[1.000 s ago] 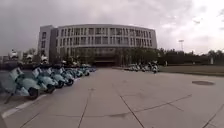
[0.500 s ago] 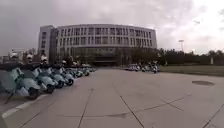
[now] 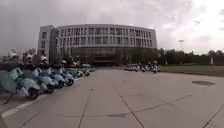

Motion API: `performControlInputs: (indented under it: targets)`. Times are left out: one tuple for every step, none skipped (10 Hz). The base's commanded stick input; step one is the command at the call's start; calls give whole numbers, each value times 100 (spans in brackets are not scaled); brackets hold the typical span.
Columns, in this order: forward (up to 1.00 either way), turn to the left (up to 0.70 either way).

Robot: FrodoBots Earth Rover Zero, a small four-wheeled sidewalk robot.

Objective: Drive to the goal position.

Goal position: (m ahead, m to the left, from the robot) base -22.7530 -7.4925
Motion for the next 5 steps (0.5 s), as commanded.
performControlInputs:
  targets:
    - [5, 0]
    - [5, 0]
    - [5, -1]
    - [5, 0]
    - [5, 0]
